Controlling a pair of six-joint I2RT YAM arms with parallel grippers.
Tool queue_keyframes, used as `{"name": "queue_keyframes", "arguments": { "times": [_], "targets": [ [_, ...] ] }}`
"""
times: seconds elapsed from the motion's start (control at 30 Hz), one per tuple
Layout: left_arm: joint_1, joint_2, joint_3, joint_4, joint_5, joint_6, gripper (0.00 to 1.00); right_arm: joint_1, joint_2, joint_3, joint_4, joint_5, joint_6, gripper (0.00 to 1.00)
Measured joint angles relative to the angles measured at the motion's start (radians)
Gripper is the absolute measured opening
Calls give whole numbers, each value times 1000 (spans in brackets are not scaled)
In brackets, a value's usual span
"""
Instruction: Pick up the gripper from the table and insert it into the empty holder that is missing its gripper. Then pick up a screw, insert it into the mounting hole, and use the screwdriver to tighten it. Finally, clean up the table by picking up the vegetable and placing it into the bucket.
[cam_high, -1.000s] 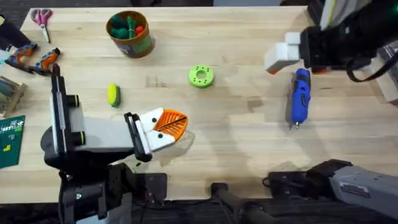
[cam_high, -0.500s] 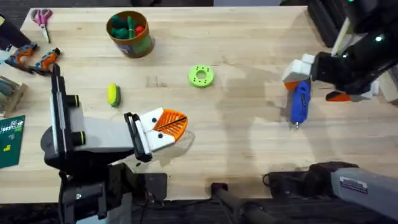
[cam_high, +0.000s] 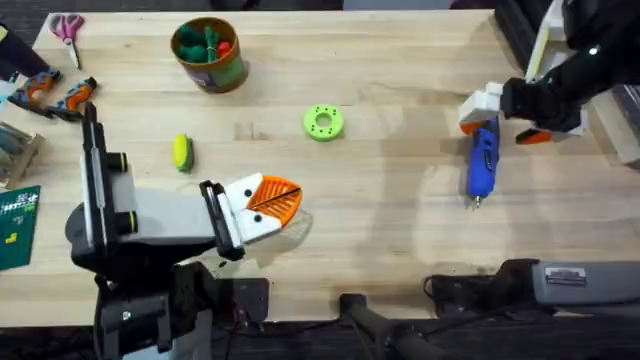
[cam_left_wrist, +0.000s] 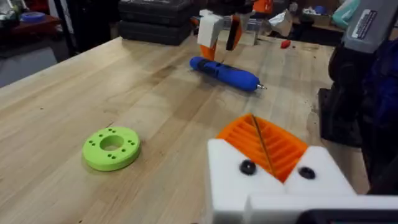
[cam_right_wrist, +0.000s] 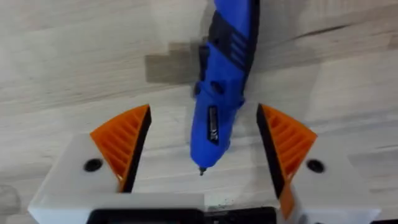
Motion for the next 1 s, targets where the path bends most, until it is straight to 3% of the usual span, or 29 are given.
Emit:
{"name": "queue_keyframes", "arguments": {
  "times": [0.53,1.0],
  "targets": [
    [0,0,0,0,0,0,12,-41,247,0,108,1,-37,993],
    [0,0,0,0,0,0,12,-42,264,-1,149,21,-24,993]
  ]
}}
